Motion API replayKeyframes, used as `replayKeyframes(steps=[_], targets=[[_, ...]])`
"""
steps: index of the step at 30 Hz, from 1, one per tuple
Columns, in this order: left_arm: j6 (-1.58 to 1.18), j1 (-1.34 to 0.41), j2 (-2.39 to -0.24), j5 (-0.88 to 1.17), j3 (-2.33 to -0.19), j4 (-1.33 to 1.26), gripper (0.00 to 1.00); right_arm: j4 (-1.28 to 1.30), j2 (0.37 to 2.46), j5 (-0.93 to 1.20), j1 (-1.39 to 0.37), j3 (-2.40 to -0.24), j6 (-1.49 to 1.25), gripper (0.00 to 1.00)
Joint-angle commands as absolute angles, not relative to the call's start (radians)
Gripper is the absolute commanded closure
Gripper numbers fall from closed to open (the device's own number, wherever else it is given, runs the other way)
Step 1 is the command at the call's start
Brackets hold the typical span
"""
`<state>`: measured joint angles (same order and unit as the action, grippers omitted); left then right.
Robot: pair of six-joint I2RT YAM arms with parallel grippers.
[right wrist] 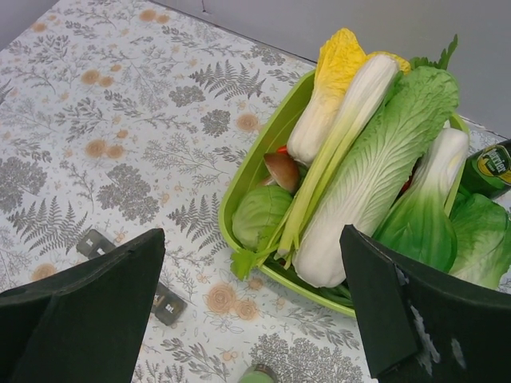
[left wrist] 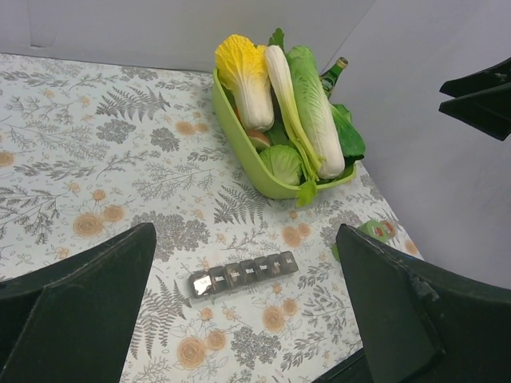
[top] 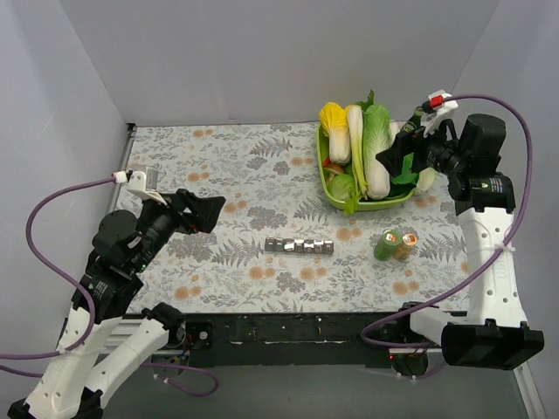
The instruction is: Sort the pills into containers
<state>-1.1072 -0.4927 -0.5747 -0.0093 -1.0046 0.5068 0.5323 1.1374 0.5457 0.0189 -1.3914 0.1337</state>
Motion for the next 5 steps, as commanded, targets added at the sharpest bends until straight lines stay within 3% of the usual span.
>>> replayKeyframes(steps=[1, 5], targets=[[-1.091, -0.488, -0.58, -0.017, -0.986, 0.485, 0.02, 0.52, 1.131, 0.609, 0.069, -1.422, 0.137, 0.02], [-1.068, -0.489, -0.586, -0.009, -0.963, 0.462, 0.02, 0.525, 1.14, 0.676, 0.112, -1.417, 0.146, 0.02]])
